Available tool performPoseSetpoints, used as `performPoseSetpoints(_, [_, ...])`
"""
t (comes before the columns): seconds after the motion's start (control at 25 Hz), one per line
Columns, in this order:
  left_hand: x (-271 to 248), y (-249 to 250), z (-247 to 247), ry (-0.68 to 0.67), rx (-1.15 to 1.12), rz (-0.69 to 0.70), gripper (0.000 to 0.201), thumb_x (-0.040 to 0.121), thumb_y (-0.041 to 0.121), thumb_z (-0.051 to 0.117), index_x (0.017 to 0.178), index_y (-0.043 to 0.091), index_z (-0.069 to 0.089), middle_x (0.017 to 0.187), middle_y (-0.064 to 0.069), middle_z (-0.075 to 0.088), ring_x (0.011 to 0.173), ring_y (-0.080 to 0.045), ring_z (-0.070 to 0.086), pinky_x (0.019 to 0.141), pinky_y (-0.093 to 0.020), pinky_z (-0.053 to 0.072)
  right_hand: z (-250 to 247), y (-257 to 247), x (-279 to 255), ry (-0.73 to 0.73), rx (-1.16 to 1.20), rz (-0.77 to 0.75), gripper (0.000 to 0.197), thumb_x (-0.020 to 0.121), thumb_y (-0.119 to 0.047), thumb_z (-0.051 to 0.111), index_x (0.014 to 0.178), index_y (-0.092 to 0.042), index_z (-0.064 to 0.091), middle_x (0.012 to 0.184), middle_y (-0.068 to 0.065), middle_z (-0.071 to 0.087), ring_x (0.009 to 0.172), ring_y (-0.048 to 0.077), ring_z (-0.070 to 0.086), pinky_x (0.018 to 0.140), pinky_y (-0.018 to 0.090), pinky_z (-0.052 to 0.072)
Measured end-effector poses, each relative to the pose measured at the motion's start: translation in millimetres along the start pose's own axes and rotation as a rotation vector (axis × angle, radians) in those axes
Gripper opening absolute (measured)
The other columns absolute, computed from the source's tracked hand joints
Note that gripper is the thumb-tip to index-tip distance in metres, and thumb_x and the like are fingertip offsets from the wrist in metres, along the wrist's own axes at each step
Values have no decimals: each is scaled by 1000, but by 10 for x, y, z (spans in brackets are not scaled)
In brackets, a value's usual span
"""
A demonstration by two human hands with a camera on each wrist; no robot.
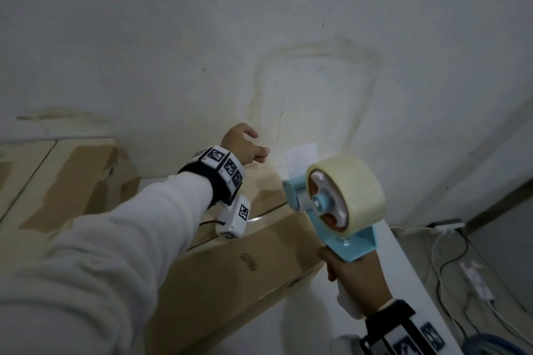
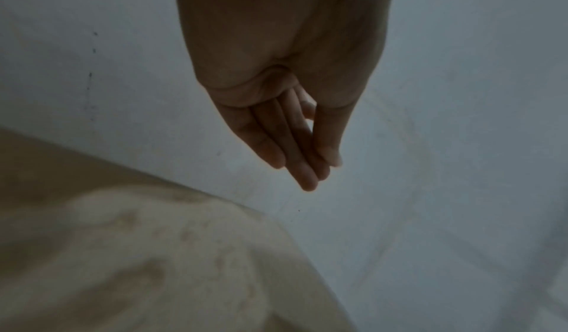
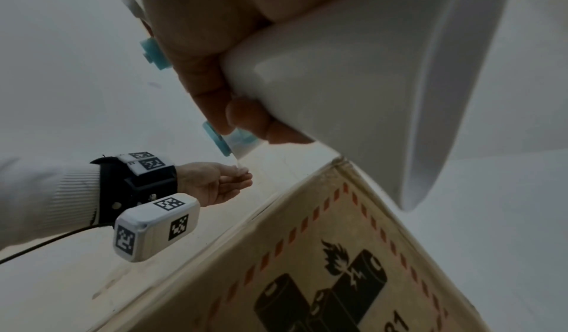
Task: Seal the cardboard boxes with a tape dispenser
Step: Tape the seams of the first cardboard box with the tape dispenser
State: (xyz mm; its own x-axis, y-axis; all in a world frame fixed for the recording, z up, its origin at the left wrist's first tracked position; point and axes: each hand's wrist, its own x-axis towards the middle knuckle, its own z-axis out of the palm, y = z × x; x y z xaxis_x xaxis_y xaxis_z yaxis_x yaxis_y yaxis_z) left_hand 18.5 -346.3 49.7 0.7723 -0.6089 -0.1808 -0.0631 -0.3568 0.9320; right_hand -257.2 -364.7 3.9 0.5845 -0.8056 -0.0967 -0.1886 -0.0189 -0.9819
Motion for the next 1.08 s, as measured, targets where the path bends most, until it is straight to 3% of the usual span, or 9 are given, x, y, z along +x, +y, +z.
performPoseSetpoints(0.12, [136, -81, 94, 44, 124, 12, 31, 72, 11, 77, 88, 16, 51, 72, -3, 65, 61, -11, 60, 54, -21, 39, 37, 38, 139, 29, 17, 43, 32, 70, 13, 64, 50, -6, 49, 40, 2, 51, 42, 15, 46, 46, 26, 41])
performPoseSetpoints(0.28, [357, -158, 186, 78, 216, 30, 32, 70, 13, 78, 70, 21, 47, 82, -4, 59, 69, -19, 54, 55, -22, 35, 75, 42, 294, 16, 42, 82, 15, 69, 3, 70, 66, -6, 59, 55, 5, 59, 55, 18, 50, 53, 33, 40])
performPoseSetpoints(0.44, [519, -258, 221, 116, 257, 38, 32, 70, 11, 77, 65, 20, 47, 83, -9, 66, 70, -23, 62, 55, -21, 42, 122, 24, 460, -17, -70, 46, 9, 75, 3, 67, 81, 1, 61, 75, 12, 66, 68, 22, 59, 63, 35, 45])
performPoseSetpoints(0.6, [601, -377, 193, 98, 263, 17, 26, 73, 11, 76, 66, 18, 52, 76, -9, 68, 70, -21, 67, 57, -21, 48, 158, 89, 577, 0, -116, 54, 10, 72, -3, 71, 74, -6, 61, 70, 7, 66, 67, 23, 61, 62, 36, 45])
performPoseSetpoints(0.72, [672, -441, 210, 51, 264, -13, 22, 72, 11, 78, 66, 15, 57, 77, -11, 71, 71, -22, 69, 72, -30, 56, 165, 120, 595, 6, -93, 80, 13, 68, -10, 73, 72, -15, 62, 71, 4, 66, 68, 21, 60, 61, 33, 45])
performPoseSetpoints(0.88, [752, -486, 228, 3, 239, -28, 21, 71, 13, 79, 64, 16, 60, 69, -7, 70, 77, -25, 71, 83, -38, 57, 174, 107, 599, 0, -73, 79, 14, 69, -8, 72, 67, -13, 59, 62, 3, 63, 61, 21, 56, 57, 32, 43])
performPoseSetpoints(1.0, [752, -503, 239, 23, 250, -38, 21, 72, 14, 79, 66, 15, 59, 81, -12, 73, 74, -23, 69, 81, -35, 57, 182, 155, 613, 17, -46, 94, 19, 68, -6, 72, 62, -12, 55, 53, 4, 58, 54, 21, 52, 53, 34, 41])
performPoseSetpoints(1.08, [729, -484, 233, 15, 367, -45, 16, 74, 20, 77, 74, 13, 63, 93, -12, 72, 83, -24, 66, 83, -34, 55, 191, 184, 616, 32, -30, 104, 15, 63, -12, 71, 62, -14, 56, 53, 2, 58, 55, 21, 52, 54, 34, 41])
